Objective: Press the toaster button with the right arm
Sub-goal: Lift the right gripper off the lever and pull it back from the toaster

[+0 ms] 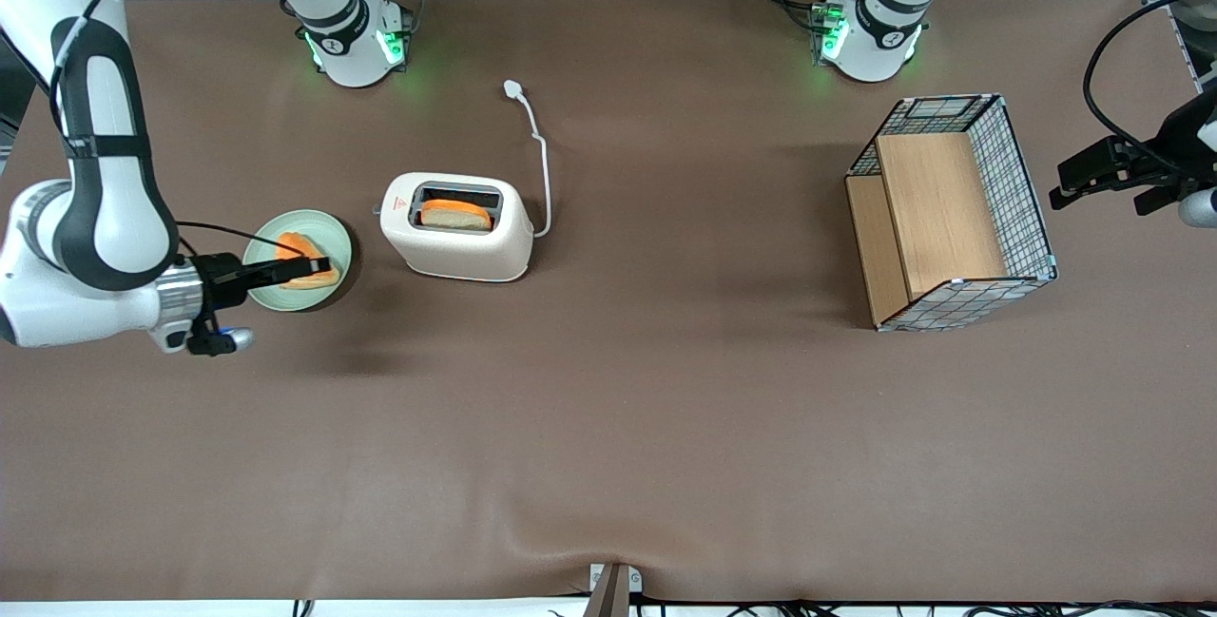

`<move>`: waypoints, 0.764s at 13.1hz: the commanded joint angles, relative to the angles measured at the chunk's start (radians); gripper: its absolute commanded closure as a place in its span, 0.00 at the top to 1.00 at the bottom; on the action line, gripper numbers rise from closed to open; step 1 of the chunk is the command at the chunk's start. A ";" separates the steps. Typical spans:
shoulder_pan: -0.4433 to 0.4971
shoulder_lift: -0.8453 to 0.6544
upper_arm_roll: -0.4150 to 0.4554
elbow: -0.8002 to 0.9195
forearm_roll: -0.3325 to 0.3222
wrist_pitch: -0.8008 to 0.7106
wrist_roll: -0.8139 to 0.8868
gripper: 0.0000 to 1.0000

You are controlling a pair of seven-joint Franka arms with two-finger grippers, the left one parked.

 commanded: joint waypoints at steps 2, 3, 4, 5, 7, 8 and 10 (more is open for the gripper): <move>-0.004 0.013 0.006 0.170 -0.152 -0.026 0.017 1.00; -0.006 0.010 0.006 0.210 -0.181 -0.031 0.017 1.00; -0.007 0.001 0.004 0.239 -0.226 -0.054 0.014 1.00; -0.007 -0.025 0.004 0.244 -0.273 -0.078 0.016 1.00; -0.006 -0.098 0.004 0.242 -0.367 -0.065 0.019 1.00; -0.006 -0.147 0.004 0.230 -0.388 -0.054 0.017 1.00; 0.000 -0.241 0.004 0.189 -0.427 -0.042 0.016 1.00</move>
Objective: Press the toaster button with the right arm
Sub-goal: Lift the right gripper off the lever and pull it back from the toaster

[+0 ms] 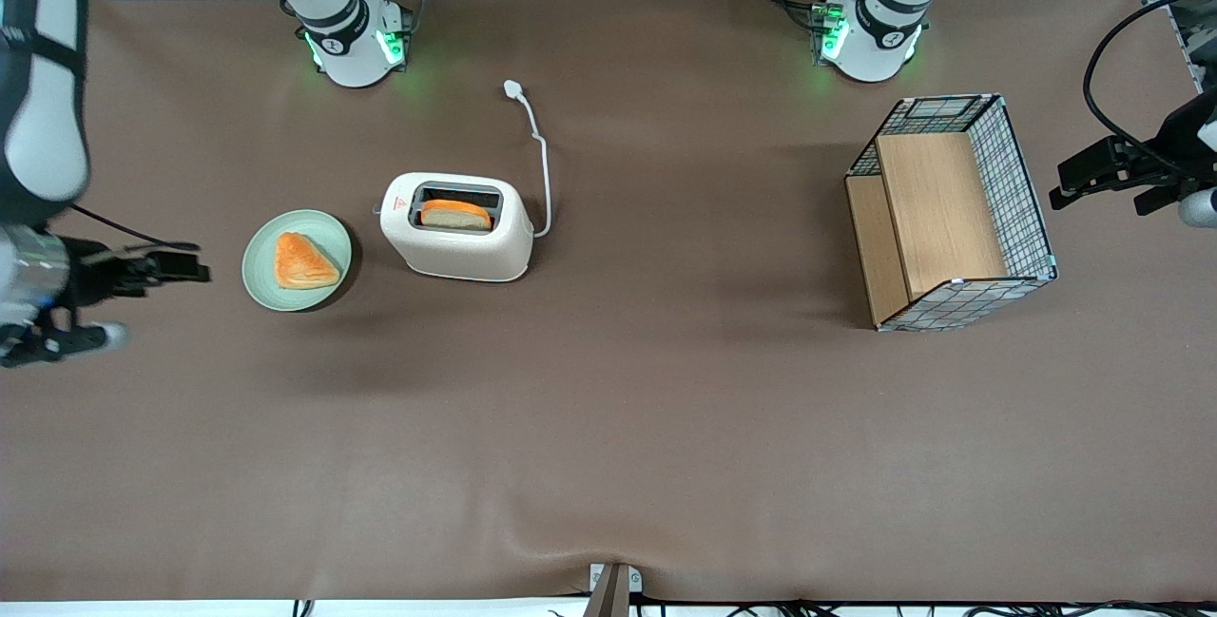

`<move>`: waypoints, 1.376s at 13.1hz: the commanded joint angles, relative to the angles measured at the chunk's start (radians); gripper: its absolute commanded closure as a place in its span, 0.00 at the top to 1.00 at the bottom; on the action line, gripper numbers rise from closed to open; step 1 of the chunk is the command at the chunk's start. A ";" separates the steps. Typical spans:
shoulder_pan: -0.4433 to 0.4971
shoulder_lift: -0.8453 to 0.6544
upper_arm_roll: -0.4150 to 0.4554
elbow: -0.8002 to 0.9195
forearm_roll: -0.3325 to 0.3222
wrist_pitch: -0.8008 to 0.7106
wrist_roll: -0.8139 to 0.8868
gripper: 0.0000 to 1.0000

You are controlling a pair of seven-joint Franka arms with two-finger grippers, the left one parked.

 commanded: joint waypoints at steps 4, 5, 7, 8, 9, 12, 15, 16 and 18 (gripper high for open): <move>0.012 -0.273 0.018 -0.195 -0.127 0.054 0.008 1.00; 0.014 -0.330 0.018 -0.264 -0.128 0.092 0.008 1.00; 0.014 -0.392 0.018 -0.332 -0.127 0.072 0.088 1.00; 0.014 -0.383 0.020 -0.303 -0.113 -0.008 0.219 1.00; 0.015 -0.369 0.020 -0.283 -0.108 -0.048 0.280 1.00; 0.026 -0.369 0.020 -0.240 -0.107 -0.049 0.279 1.00; -0.003 -0.370 0.052 -0.205 -0.095 -0.053 0.279 1.00; -0.009 -0.369 0.052 -0.185 -0.075 -0.058 0.279 1.00; -0.038 -0.367 0.055 -0.157 -0.050 -0.088 0.279 1.00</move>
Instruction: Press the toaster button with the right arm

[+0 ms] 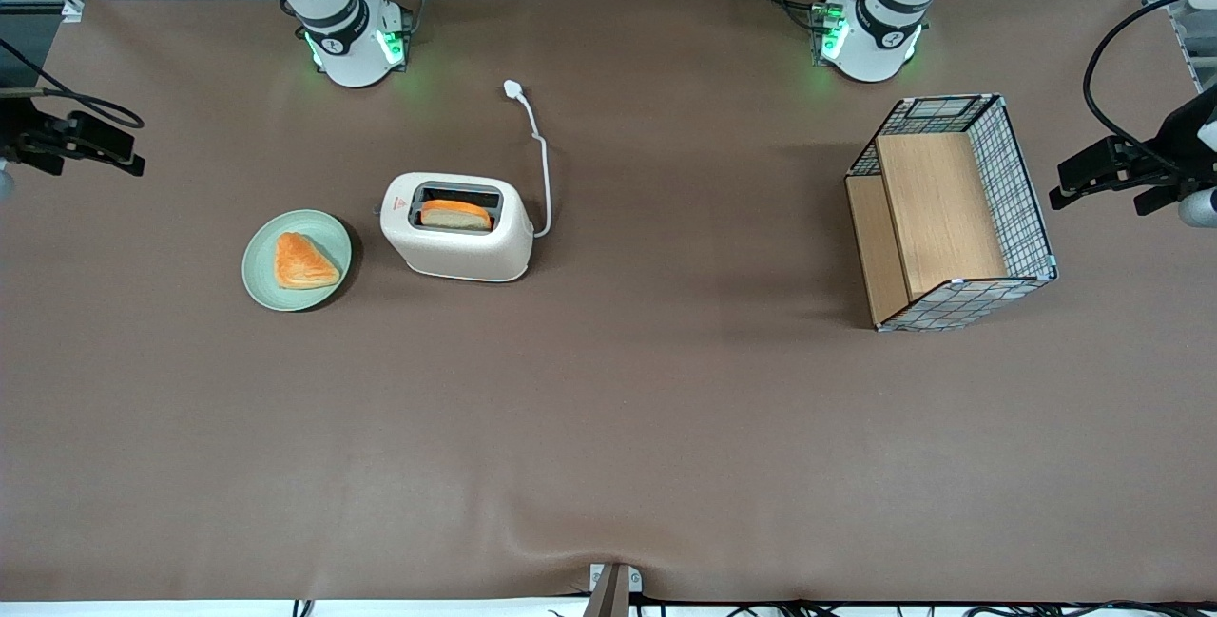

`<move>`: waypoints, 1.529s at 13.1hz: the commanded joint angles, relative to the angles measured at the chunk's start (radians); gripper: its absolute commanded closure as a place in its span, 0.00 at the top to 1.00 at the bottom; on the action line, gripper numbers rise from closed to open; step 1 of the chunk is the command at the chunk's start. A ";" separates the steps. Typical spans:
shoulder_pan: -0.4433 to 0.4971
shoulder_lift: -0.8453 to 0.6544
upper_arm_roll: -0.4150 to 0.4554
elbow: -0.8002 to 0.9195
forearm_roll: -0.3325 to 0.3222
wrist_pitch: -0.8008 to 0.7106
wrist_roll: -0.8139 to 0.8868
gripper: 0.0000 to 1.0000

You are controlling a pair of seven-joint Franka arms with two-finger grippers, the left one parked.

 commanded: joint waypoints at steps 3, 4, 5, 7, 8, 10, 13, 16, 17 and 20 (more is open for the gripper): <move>-0.068 0.004 0.030 0.057 0.033 -0.049 0.011 1.00; -0.086 0.002 0.056 0.061 0.033 -0.064 0.014 1.00; -0.101 0.004 0.077 0.070 0.031 -0.066 0.017 1.00; -0.083 0.004 0.079 0.083 0.017 -0.078 0.022 1.00; -0.083 0.006 0.079 0.089 0.019 -0.087 0.022 1.00; -0.078 0.004 0.079 0.090 0.023 -0.087 0.023 1.00; -0.081 0.004 0.079 0.099 0.022 -0.090 0.025 1.00; -0.100 0.002 0.072 0.099 0.023 -0.130 0.028 1.00; -0.101 -0.001 0.072 0.099 0.020 -0.136 0.037 1.00; -0.101 -0.002 0.072 0.101 0.017 -0.150 0.068 1.00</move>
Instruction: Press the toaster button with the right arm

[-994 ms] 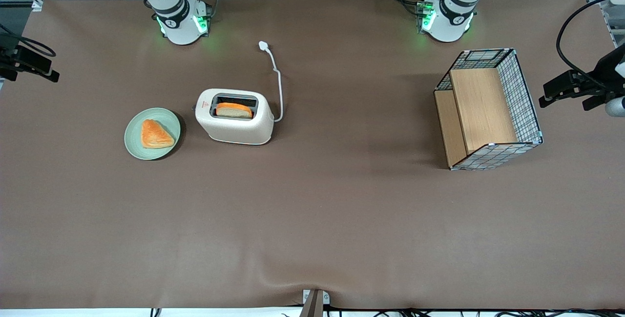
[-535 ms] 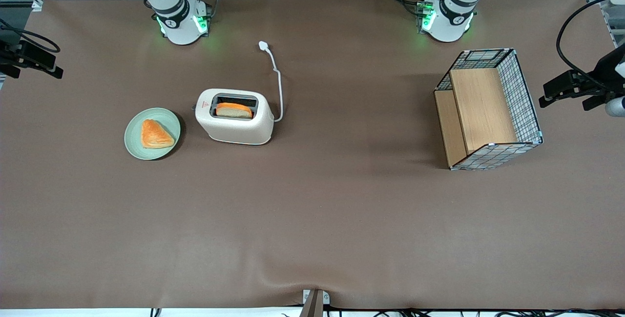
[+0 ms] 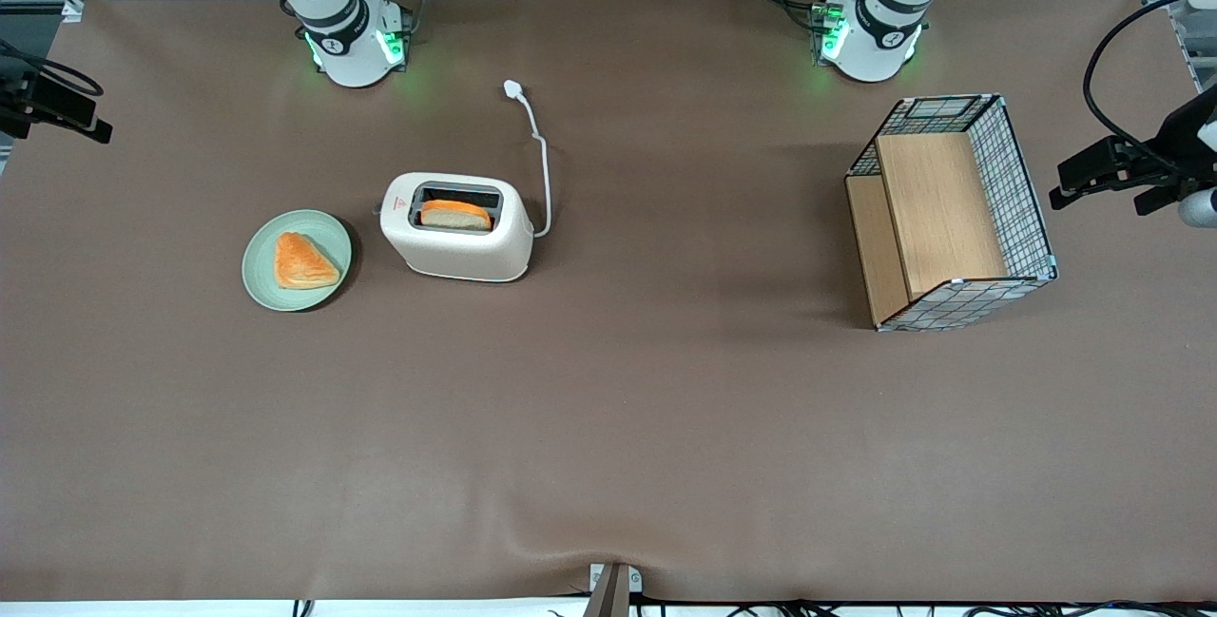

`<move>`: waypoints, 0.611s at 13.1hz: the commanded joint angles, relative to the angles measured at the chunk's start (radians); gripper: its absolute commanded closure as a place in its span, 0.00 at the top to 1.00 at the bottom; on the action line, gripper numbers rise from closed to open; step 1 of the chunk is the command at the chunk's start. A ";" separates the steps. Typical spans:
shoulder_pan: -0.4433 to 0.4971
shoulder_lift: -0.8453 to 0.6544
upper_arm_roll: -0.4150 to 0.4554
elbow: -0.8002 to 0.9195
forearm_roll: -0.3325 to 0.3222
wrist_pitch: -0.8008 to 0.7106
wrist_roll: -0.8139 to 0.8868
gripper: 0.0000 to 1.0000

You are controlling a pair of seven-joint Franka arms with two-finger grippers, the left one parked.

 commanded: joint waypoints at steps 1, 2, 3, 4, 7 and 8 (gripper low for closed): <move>-0.016 -0.002 0.012 0.019 0.004 -0.028 0.025 1.00; -0.015 -0.002 0.012 0.021 0.002 -0.028 0.025 1.00; -0.015 -0.002 0.013 0.021 0.002 -0.029 0.023 1.00; -0.015 -0.002 0.013 0.021 0.004 -0.028 0.023 1.00; -0.015 -0.002 0.013 0.021 0.005 -0.028 0.011 1.00; -0.015 0.000 0.013 0.019 0.005 -0.026 0.008 1.00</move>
